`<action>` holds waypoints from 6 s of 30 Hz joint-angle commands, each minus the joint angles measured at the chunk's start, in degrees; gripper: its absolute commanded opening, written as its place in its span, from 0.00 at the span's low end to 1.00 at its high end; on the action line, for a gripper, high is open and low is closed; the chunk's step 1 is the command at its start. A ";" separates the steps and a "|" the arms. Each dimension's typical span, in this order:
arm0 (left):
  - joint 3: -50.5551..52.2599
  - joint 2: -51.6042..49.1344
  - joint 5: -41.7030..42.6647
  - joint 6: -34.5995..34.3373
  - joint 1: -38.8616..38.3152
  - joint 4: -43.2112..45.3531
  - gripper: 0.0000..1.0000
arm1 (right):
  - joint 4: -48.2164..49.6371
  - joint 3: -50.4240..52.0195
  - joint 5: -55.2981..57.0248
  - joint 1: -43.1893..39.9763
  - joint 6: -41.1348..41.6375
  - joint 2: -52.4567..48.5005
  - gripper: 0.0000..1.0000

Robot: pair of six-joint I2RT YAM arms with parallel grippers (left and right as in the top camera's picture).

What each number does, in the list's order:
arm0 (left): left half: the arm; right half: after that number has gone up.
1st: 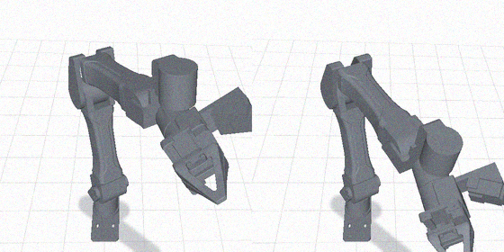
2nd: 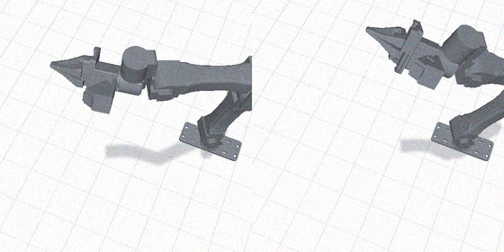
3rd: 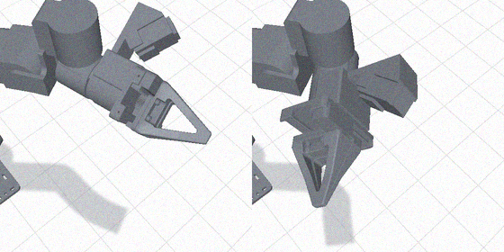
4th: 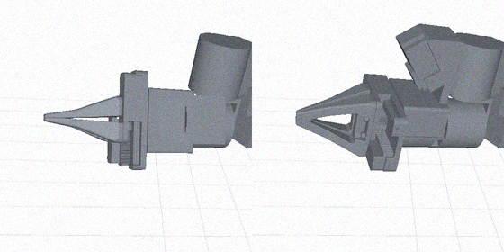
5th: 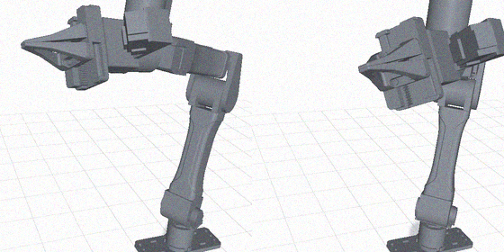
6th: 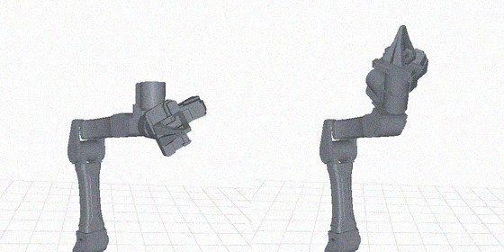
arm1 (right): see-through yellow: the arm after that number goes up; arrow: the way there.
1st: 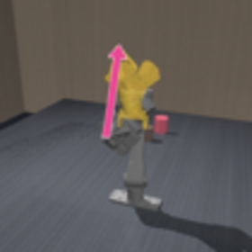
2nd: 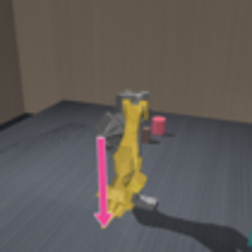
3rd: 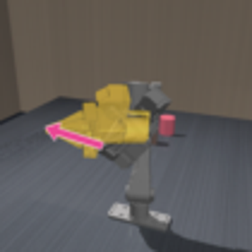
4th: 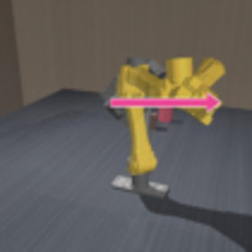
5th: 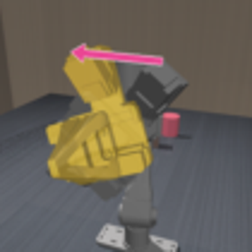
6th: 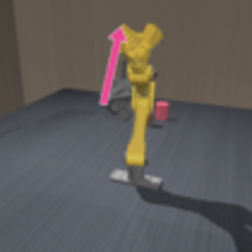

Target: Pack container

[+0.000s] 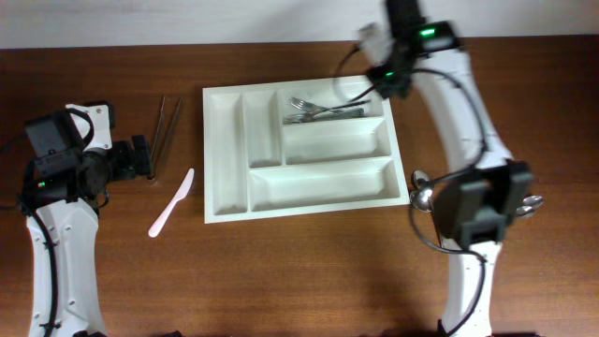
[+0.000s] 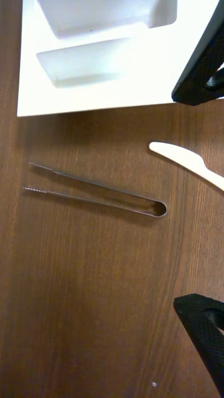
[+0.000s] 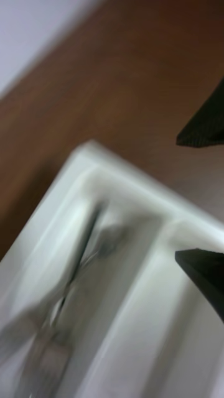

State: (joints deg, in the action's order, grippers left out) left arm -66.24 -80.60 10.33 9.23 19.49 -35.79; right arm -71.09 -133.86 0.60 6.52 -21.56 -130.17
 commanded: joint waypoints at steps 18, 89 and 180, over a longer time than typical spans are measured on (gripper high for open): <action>-1.20 -0.20 0.83 0.72 0.17 0.15 0.99 | -19.12 2.71 -10.47 -27.82 39.45 3.15 0.51; -1.20 -0.20 0.83 0.72 0.17 0.15 0.99 | 15.78 71.93 -5.77 -14.32 21.16 26.40 0.39; -1.20 -0.20 0.83 0.72 0.17 0.15 0.99 | 12.22 55.21 1.99 -16.20 4.37 21.59 0.43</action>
State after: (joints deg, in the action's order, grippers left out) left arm -66.28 -80.60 10.33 9.23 19.49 -35.79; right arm -59.42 -79.26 -1.13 -11.11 -20.75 -108.01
